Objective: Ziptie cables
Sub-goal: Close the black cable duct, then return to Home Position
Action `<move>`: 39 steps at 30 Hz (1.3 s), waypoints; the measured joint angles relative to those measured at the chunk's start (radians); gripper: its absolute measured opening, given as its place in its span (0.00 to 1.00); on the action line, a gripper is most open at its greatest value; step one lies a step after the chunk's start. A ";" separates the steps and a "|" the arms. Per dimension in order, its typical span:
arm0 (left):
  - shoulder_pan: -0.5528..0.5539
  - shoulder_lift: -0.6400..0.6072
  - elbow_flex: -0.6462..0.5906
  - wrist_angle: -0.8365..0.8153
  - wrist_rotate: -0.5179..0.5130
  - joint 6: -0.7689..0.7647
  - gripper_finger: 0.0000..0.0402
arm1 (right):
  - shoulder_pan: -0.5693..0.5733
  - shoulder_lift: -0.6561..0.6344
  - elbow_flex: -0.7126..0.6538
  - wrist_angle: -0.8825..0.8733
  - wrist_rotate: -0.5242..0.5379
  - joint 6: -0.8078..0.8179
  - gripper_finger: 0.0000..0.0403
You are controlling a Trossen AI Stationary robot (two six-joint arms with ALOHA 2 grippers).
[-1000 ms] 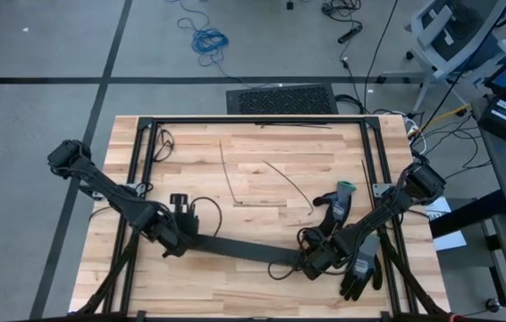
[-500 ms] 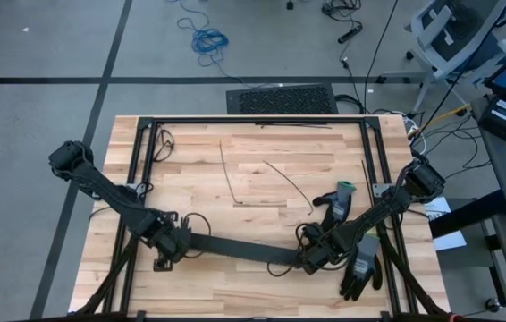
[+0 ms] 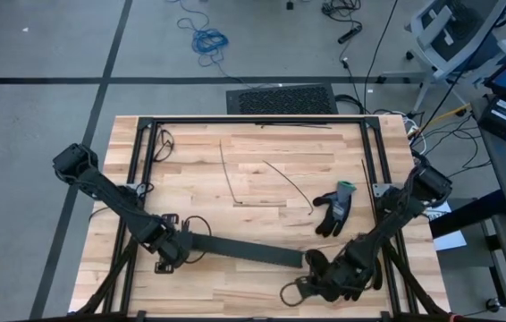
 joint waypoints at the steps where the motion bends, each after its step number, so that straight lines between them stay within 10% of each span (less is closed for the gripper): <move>1: -0.003 0.000 0.000 -0.001 -0.009 0.000 0.00 | 0.000 0.016 0.002 0.032 0.027 0.009 0.00; 27: -0.015 -0.038 0.057 0.091 0.037 0.010 0.00 | -0.161 0.069 0.303 -0.454 0.179 -0.433 0.00; 39: -0.047 -0.532 0.181 0.033 -0.833 -0.051 0.00 | -0.168 -0.209 0.544 -0.933 0.718 -0.760 0.00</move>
